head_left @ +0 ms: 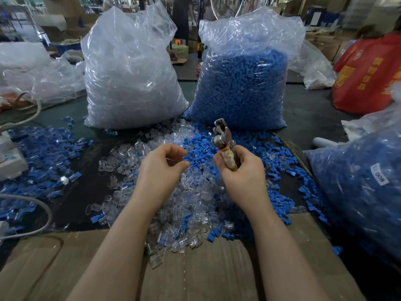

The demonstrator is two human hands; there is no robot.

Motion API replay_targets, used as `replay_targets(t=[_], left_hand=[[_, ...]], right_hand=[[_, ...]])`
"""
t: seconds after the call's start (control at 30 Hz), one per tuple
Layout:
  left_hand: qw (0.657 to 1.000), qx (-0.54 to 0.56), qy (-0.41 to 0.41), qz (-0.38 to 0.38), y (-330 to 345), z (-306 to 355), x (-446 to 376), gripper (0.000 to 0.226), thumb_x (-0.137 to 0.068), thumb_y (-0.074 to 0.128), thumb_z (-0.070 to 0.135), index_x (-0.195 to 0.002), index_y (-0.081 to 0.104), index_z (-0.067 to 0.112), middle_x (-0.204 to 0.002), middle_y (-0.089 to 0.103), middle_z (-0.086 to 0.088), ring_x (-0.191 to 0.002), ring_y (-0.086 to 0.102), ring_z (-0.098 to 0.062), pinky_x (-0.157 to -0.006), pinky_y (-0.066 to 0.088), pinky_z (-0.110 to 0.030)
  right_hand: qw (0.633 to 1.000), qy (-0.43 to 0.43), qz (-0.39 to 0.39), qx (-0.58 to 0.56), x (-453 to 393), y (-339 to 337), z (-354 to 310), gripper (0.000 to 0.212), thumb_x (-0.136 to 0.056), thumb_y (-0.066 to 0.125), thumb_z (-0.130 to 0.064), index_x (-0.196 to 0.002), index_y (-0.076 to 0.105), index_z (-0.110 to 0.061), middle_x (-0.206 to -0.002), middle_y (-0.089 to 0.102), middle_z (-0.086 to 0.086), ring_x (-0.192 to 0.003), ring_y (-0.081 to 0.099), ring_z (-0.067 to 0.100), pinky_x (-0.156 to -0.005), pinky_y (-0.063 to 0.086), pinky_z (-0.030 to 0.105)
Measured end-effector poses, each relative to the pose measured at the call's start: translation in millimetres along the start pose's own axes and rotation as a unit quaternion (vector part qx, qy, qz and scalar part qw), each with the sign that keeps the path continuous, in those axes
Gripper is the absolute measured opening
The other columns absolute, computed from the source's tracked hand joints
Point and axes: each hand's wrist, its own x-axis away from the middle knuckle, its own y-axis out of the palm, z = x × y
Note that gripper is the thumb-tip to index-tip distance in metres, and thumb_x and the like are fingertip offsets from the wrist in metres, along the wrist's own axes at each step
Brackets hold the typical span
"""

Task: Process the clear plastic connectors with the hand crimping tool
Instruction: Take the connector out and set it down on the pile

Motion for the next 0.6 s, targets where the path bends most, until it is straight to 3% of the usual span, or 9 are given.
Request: replay_targets(t=[0.1, 0.17, 0.23, 0.33, 0.5, 0.6], left_hand=[[0.996, -0.08, 0.035, -0.019, 3.0, -1.3, 1.1, 0.02, -0.086, 0.074, 0.022, -0.087, 0.064, 0.039, -0.095, 0.063, 0.011, -0.085, 0.058, -0.003, -0.073, 0.046, -0.023], [0.988, -0.129, 0.074, -0.046, 6.8, 1.2, 2.9, 0.021, -0.088, 0.071, 0.027, -0.096, 0.065, 0.045, -0.103, 0.056, 0.014, -0.094, 0.052, 0.0, -0.086, 0.044, -0.026], [0.966, -0.213, 0.117, -0.083, 11.9, 2.1, 3.8, 0.031, -0.093, 0.065, 0.028, -0.117, 0.062, 0.048, -0.109, 0.047, 0.016, -0.106, 0.044, -0.006, -0.099, 0.034, -0.034], [0.918, -0.336, 0.166, -0.129, 19.0, -0.1, 5.5, 0.045, -0.099, 0.051, 0.024, -0.133, 0.049, 0.054, -0.118, 0.039, 0.015, -0.114, 0.033, -0.011, -0.097, 0.022, -0.037], [0.923, -0.34, 0.16, -0.086, 20.9, -2.0, 4.3, 0.031, -0.095, 0.06, 0.031, -0.123, 0.059, 0.044, -0.111, 0.049, 0.015, -0.11, 0.049, -0.008, -0.099, 0.022, -0.037], [0.944, -0.296, 0.127, -0.073, 20.3, -2.8, 3.9, 0.021, -0.092, 0.066, 0.033, -0.111, 0.066, 0.038, -0.104, 0.056, 0.016, -0.099, 0.06, -0.007, -0.107, 0.032, -0.039]], right_hand=[[1.0, -0.006, 0.015, 0.0, -0.9, -1.1, 1.7, 0.019, -0.091, 0.067, -0.032, -0.076, 0.058, -0.024, -0.068, 0.059, -0.023, -0.059, 0.051, 0.002, -0.052, 0.038, 0.016], [1.0, -0.011, 0.019, -0.001, -0.8, -0.7, 1.9, 0.021, -0.091, 0.067, -0.031, -0.074, 0.057, -0.026, -0.065, 0.058, -0.025, -0.057, 0.05, 0.001, -0.051, 0.037, 0.014], [1.0, -0.011, 0.018, -0.001, -0.7, -0.6, 2.3, 0.021, -0.091, 0.068, -0.03, -0.074, 0.056, -0.027, -0.065, 0.058, -0.026, -0.057, 0.05, 0.0, -0.051, 0.037, 0.013], [1.0, -0.009, 0.018, 0.005, -1.1, -0.6, 2.7, 0.022, -0.091, 0.068, -0.03, -0.073, 0.055, -0.029, -0.067, 0.059, -0.026, -0.058, 0.052, 0.0, -0.051, 0.038, 0.013], [1.0, -0.005, 0.016, 0.012, -1.0, -0.1, 2.5, 0.024, -0.091, 0.068, -0.032, -0.072, 0.053, -0.031, -0.068, 0.059, -0.028, -0.059, 0.052, -0.001, -0.054, 0.039, 0.013], [1.0, -0.005, 0.014, 0.012, -0.9, 0.0, 1.9, 0.023, -0.091, 0.068, -0.032, -0.072, 0.054, -0.03, -0.068, 0.059, -0.028, -0.059, 0.052, -0.001, -0.054, 0.039, 0.013]])
